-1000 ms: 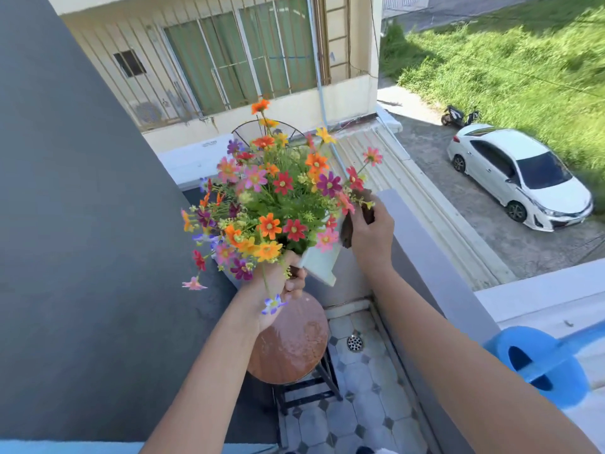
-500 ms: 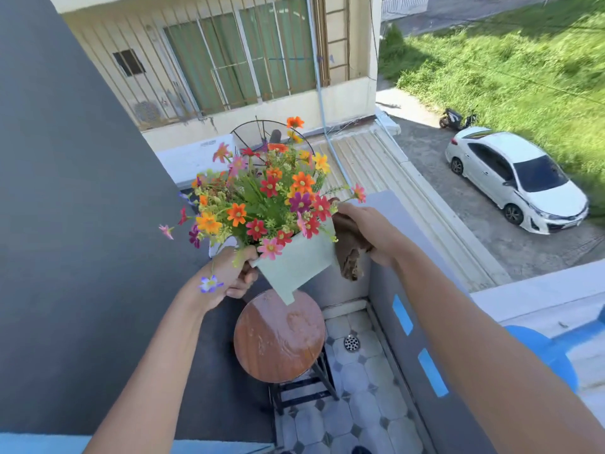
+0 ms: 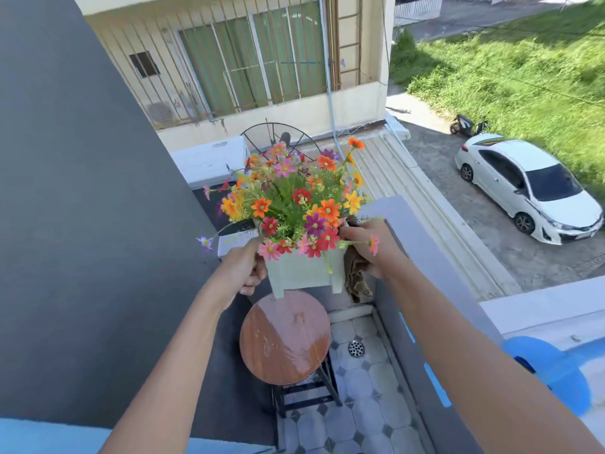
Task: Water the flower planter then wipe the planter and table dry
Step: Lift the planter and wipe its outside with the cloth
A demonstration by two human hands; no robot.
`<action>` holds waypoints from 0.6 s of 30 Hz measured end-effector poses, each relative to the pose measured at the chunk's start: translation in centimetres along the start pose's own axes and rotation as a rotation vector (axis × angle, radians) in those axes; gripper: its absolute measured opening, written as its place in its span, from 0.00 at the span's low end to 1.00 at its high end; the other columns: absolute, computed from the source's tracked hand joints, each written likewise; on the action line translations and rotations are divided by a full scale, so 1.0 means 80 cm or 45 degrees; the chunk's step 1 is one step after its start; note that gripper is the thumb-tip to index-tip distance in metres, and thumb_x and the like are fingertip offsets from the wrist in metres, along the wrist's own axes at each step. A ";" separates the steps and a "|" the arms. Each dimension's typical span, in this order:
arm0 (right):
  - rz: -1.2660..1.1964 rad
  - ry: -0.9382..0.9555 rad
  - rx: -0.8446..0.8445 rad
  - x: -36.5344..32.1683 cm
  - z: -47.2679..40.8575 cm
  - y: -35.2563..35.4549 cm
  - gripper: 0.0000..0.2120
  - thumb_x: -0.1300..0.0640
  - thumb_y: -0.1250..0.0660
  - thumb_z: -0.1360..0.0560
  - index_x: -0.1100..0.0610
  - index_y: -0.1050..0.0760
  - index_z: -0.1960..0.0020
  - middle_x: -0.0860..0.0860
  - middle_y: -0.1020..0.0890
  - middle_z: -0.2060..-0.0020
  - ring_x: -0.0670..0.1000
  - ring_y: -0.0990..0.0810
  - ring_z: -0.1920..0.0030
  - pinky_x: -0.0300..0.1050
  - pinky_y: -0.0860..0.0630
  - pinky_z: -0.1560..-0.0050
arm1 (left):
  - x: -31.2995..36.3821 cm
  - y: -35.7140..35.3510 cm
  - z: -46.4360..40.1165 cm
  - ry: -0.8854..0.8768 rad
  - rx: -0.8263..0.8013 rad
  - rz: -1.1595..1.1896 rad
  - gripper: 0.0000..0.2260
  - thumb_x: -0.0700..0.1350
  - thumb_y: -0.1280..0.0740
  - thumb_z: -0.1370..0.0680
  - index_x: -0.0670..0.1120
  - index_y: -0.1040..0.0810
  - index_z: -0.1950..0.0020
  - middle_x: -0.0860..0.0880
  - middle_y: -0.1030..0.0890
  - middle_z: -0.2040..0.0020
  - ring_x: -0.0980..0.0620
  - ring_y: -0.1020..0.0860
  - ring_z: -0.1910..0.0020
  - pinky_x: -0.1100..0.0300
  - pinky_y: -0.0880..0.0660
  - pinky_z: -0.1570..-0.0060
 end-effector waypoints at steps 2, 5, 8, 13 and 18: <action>-0.045 0.073 0.104 0.003 0.007 -0.008 0.12 0.58 0.30 0.38 0.57 0.34 0.69 0.56 0.44 0.69 0.53 0.43 0.65 0.54 0.47 0.70 | -0.010 -0.006 -0.001 0.025 0.221 0.174 0.19 0.59 0.43 0.21 0.45 0.27 0.60 0.46 0.29 0.73 0.53 0.41 0.79 0.65 0.47 0.76; -0.046 0.109 0.246 0.010 0.022 -0.010 0.21 0.60 0.29 0.36 0.53 0.41 0.77 0.48 0.41 0.81 0.49 0.41 0.72 0.46 0.45 0.73 | -0.035 -0.033 0.009 -0.002 0.387 0.202 0.20 0.55 0.45 0.21 0.42 0.27 0.63 0.43 0.27 0.72 0.47 0.36 0.77 0.59 0.42 0.75; 0.033 0.148 0.343 0.014 0.035 -0.016 0.18 0.58 0.30 0.35 0.56 0.38 0.75 0.49 0.37 0.81 0.50 0.40 0.74 0.41 0.41 0.71 | -0.042 -0.083 0.021 0.017 0.136 0.040 0.18 0.56 0.44 0.21 0.48 0.21 0.61 0.45 0.27 0.71 0.41 0.34 0.73 0.55 0.41 0.72; 0.212 0.281 0.357 0.007 0.052 -0.033 0.24 0.58 0.26 0.32 0.54 0.39 0.77 0.46 0.41 0.83 0.45 0.44 0.76 0.40 0.45 0.76 | -0.016 -0.121 0.018 0.025 0.055 0.012 0.17 0.61 0.46 0.20 0.52 0.23 0.47 0.44 0.23 0.58 0.47 0.26 0.57 0.55 0.33 0.58; 0.198 0.350 0.362 0.014 0.062 -0.048 0.19 0.54 0.26 0.29 0.60 0.32 0.71 0.47 0.35 0.77 0.44 0.38 0.76 0.39 0.40 0.73 | -0.021 -0.120 0.002 0.122 0.116 0.107 0.26 0.65 0.45 0.25 0.44 0.20 0.50 0.42 0.24 0.56 0.48 0.26 0.61 0.59 0.36 0.67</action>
Point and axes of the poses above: each hand's wrist, its own z-axis away from the middle knuckle, its own y-axis out of the back of the hand, x = y × z, the point moved 4 cm from there along -z, towards the middle knuckle
